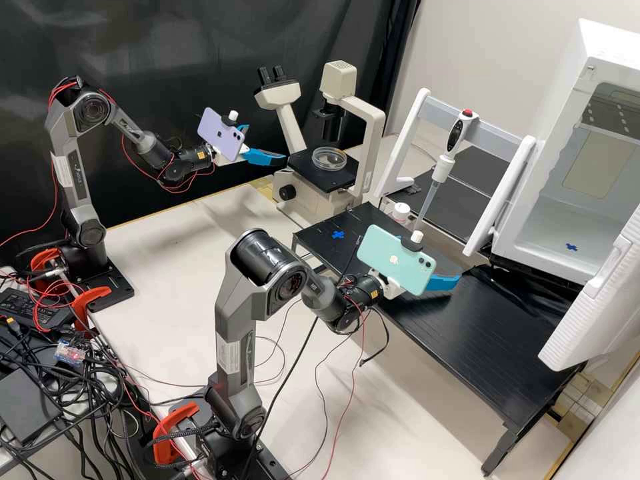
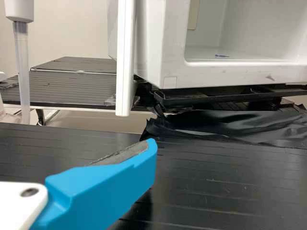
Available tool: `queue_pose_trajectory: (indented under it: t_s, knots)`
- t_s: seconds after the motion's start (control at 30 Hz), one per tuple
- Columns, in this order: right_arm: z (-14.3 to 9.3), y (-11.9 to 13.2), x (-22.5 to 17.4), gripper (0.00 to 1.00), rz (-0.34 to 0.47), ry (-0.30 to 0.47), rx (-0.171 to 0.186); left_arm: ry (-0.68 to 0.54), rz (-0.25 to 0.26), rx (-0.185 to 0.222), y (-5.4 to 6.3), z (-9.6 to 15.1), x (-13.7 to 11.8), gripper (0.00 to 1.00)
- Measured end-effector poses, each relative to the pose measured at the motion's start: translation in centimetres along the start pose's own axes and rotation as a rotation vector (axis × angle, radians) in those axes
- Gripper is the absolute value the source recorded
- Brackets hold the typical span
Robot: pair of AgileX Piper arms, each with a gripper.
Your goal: Move the petri dish to the bench
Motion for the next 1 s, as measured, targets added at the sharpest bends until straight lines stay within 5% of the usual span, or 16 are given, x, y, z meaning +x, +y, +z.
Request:
queue_pose_trajectory:
  t_s: [0.53,0.77,1.0]
  knots:
    - [-0.5,-0.5,-0.7,1.00,-0.013,0.012,0.004,0.000,0.000,0.000,0.0,0.0,0.0,1.00]
    - [-3.9,-2.2,-2.4,1.00,-0.055,0.124,-0.026,0.000,0.000,0.000,0.0,0.0,0.0,1.00]
    - [-8.4,-5.3,-3.3,1.00,-0.134,0.275,-0.099,0.000,0.000,0.000,0.0,0.0,0.0,1.00]
